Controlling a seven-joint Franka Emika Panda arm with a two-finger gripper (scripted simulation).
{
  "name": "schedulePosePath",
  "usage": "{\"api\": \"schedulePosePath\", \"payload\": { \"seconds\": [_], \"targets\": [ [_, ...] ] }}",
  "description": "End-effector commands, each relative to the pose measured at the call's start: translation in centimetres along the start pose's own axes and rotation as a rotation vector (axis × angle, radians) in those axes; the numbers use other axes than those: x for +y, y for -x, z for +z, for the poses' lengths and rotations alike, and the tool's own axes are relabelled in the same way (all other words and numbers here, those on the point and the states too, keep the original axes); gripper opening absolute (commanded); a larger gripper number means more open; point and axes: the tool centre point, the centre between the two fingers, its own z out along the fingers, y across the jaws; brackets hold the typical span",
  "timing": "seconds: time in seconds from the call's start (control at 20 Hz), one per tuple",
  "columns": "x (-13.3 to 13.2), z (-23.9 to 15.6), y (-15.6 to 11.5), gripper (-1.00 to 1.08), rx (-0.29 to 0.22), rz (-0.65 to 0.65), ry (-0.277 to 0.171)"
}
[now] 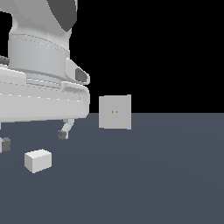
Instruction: Plug the charger into the wall socket.
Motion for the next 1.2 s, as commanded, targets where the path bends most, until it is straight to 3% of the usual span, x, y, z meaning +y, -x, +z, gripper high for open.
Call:
{"api": "schedulePosePath", "payload": {
  "seconds": [0.0, 0.5, 0.55, 1.15],
  "targets": [
    [0.0, 1.1, 0.2, 1.0, -0.001, -0.001, -0.001],
    [0.0, 3.8, 0.6, 1.0, -0.001, -0.002, 0.0],
    [0.0, 3.8, 0.6, -1.0, -0.001, -0.002, 0.0],
    [0.0, 3.7, 0.5, -1.0, 0.0, 0.002, 0.001]
  ]
}}
